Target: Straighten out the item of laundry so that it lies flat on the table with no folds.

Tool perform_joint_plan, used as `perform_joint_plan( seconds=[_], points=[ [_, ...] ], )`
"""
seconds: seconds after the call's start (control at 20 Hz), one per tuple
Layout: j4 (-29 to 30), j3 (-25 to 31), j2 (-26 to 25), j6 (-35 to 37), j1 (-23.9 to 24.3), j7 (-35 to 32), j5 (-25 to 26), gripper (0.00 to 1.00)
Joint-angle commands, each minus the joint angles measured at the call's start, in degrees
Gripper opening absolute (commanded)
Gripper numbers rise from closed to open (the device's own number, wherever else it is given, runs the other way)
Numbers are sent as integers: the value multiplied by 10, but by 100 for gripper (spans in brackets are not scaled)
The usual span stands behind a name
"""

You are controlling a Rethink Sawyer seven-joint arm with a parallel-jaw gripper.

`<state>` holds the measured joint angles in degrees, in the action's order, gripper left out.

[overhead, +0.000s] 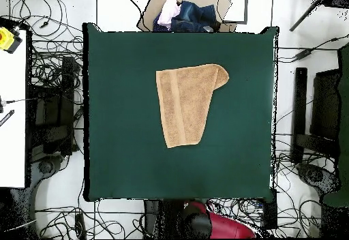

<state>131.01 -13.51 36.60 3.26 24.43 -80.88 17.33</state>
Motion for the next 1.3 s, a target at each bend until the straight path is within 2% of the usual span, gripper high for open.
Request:
perform_joint_plan(
  seconds=[0.05, 0.3, 0.65, 0.95, 1.05, 1.3],
  points=[
    [-184, 85, -27, 44, -19, -89, -76, 100],
    [-250, 87, -63, 72, -25, -86, -88, 100],
    [-352, 30, -131, 107, -84, -105, -121, 100],
    [-413, 14, -178, 136, -106, -104, -140, 100],
    [-450, -7, -217, 163, -124, -104, -144, 100],
    [-507, -27, -294, 150, -143, -129, -166, 100]
  ],
)
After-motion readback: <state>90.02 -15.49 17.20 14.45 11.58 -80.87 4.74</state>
